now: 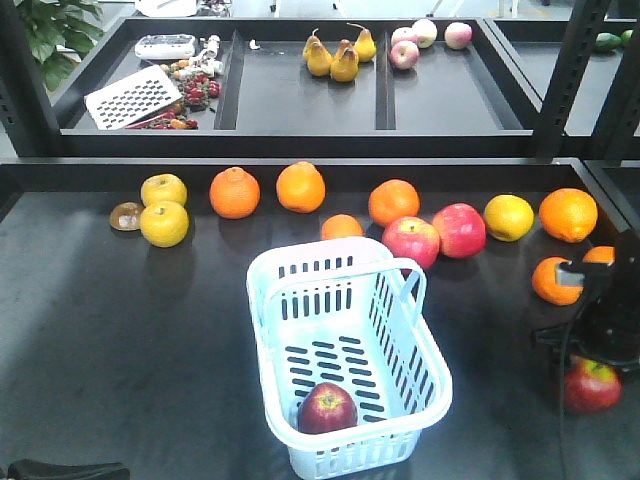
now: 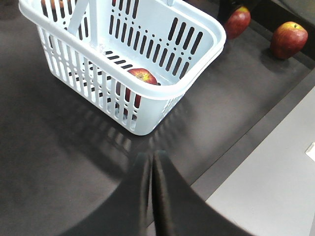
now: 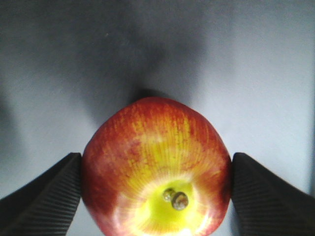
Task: Pick three apples into basket with both arms
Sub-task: 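Move the right gripper back and grasp a second red apple, then place the second apple into the basket and open the right gripper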
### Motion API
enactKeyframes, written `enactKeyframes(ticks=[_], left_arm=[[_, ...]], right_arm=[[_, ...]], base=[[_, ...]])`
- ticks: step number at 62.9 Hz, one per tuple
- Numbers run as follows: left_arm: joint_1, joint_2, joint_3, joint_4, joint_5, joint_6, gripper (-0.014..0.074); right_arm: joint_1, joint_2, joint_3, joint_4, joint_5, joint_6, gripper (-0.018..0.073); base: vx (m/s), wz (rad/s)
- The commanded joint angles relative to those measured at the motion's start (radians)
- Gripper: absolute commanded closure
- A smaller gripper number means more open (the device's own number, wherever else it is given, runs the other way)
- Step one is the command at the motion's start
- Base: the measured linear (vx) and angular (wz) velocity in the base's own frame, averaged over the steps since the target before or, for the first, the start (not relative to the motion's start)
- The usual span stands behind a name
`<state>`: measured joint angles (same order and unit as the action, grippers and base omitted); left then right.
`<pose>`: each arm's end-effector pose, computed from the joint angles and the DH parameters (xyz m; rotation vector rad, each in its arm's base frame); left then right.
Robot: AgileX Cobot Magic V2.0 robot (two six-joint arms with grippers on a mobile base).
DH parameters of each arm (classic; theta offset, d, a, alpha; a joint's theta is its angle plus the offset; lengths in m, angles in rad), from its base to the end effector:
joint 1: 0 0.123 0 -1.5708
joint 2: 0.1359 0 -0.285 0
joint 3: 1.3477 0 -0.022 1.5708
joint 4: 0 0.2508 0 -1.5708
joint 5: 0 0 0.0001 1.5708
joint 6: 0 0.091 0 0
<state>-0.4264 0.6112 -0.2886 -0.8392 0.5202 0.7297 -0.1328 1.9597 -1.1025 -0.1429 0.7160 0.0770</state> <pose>0.0858 -0.0760 0.2317 0.6392 2.1071 -0.6748 0.3420 -0.0543 0.1206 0.1617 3.0516 -0.1539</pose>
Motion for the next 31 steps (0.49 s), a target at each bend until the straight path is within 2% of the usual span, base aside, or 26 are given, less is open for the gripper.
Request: enactKeyframes(ticks=[1, 3, 10, 31], left_arm=[[0.001, -0.001, -0.027, -0.037, -0.036, -0.005, 0.0603], [0.001, -0.001, -0.027, -0.037, -0.036, -0.005, 0.0603], [0.001, -0.001, -0.027, -0.037, -0.036, -0.005, 0.0603], [0.001, -0.001, -0.027, -0.037, -0.036, -0.005, 0.0603]], right_arm=[[-0.005, -0.137, -0.021, 0.011, 0.023, -0.043, 0.0533], [-0.005, -0.164, -0.021, 0.029, 0.036, -0.067, 0.0572], [-0.005, -0.276, -0.021, 0.127, 0.087, -0.149, 0.0569], [-0.004, -0.617, 0.009, 0.569, 0.27, -0.481, 0.0564]], base=[[0.0, 0.0], [0.0, 0.0], [0.0, 0.0], [0.0, 0.0]])
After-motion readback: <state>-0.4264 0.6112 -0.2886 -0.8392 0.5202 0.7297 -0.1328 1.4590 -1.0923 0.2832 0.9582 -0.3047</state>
